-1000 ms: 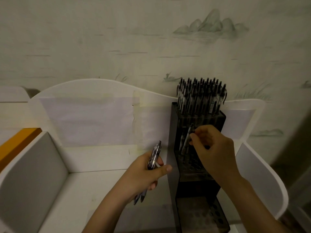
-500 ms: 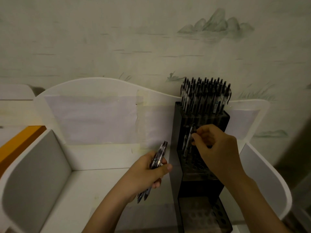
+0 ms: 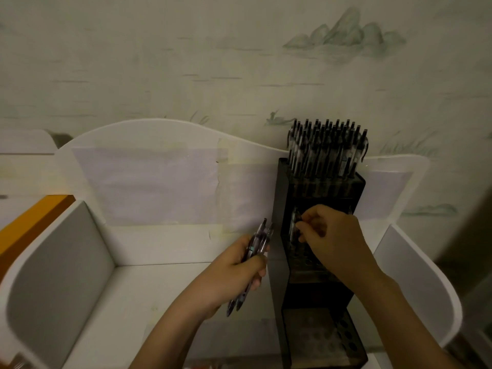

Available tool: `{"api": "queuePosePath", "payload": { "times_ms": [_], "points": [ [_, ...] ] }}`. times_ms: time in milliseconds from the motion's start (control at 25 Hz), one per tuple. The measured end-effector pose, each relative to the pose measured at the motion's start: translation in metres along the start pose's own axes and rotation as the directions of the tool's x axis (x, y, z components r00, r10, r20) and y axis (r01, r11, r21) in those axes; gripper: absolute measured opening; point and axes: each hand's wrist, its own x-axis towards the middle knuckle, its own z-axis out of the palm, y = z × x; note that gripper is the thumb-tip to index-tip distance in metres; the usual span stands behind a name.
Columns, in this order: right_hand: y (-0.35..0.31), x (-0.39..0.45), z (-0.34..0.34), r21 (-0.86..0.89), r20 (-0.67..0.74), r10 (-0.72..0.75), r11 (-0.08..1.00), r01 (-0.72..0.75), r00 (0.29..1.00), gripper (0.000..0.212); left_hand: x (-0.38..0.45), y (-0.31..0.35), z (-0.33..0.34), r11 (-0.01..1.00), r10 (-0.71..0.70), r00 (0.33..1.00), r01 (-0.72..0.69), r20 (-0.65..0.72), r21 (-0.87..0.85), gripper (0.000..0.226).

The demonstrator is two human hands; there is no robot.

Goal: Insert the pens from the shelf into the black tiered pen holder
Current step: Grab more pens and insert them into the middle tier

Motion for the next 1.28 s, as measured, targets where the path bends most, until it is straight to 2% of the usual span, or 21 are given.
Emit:
{"api": "queuePosePath", "payload": {
  "times_ms": [280, 400, 480, 560, 640, 720, 760, 840, 1000, 1080, 1160, 1280],
  "points": [
    [0.011, -0.002, 0.008, -0.031, 0.008, 0.031, 0.999, -0.031, 0.999, 0.004, 0.000, 0.001, 0.000, 1.000, 0.026, 1.000, -0.026, -0.001, 0.005, 0.015],
    [0.009, -0.005, 0.006, -0.059, -0.033, 0.053, 0.997, -0.055, 0.998, 0.011, 0.001, 0.002, 0.001, 0.999, 0.044, 0.999, -0.043, -0.012, 0.017, 0.014],
    [0.003, -0.011, 0.002, -0.100, -0.110, 0.010, 0.995, -0.021, 0.994, 0.020, 0.001, 0.003, 0.002, 0.998, 0.059, 0.998, -0.059, -0.010, 0.031, 0.013],
    [-0.006, -0.020, -0.001, -0.060, -0.166, -0.065, 0.997, 0.055, 0.984, 0.017, 0.001, 0.003, 0.003, 0.996, 0.075, 0.997, -0.075, -0.001, 0.038, 0.013],
    [-0.018, -0.030, 0.001, 0.089, -0.058, -0.024, 0.996, 0.029, 0.998, 0.010, 0.002, 0.004, 0.006, 0.996, 0.084, 0.996, -0.084, 0.016, 0.039, 0.013],
    [-0.027, -0.035, 0.005, 0.239, 0.135, 0.077, 0.965, -0.108, 0.988, 0.008, 0.004, 0.005, 0.009, 0.995, 0.092, 0.995, -0.093, 0.041, 0.041, 0.013],
    [-0.028, -0.035, 0.007, 0.303, 0.187, 0.115, 0.938, -0.169, 0.976, 0.007, 0.004, 0.006, 0.011, 0.994, 0.098, 0.994, -0.100, 0.051, 0.047, 0.012],
    [-0.027, -0.035, 0.007, 0.408, 0.200, 0.192, 0.875, -0.260, 0.961, 0.006, 0.005, 0.009, 0.015, 0.992, 0.109, 0.992, -0.113, 0.064, 0.058, 0.013],
    [-0.023, -0.030, -0.007, 0.594, 0.147, 0.348, 0.717, -0.364, 0.926, 0.010, 0.006, 0.010, 0.016, 0.987, 0.108, 0.991, -0.117, 0.081, 0.111, 0.013],
    [-0.024, -0.026, -0.021, 0.681, 0.050, 0.378, 0.664, -0.309, 0.924, 0.010, 0.007, 0.009, 0.015, 0.974, 0.116, 0.990, -0.130, 0.084, 0.187, 0.010],
    [-0.024, -0.021, -0.034, 0.665, -0.095, 0.337, 0.722, -0.193, 0.937, 0.008, 0.007, 0.008, 0.014, 0.956, 0.129, 0.989, -0.144, 0.076, 0.256, 0.010],
    [-0.021, -0.017, -0.042, 0.476, -0.250, 0.191, 0.878, -0.051, 0.949, 0.012, 0.010, 0.007, 0.013, 0.925, 0.158, 0.986, -0.165, 0.048, 0.344, 0.010]
  ]
}}
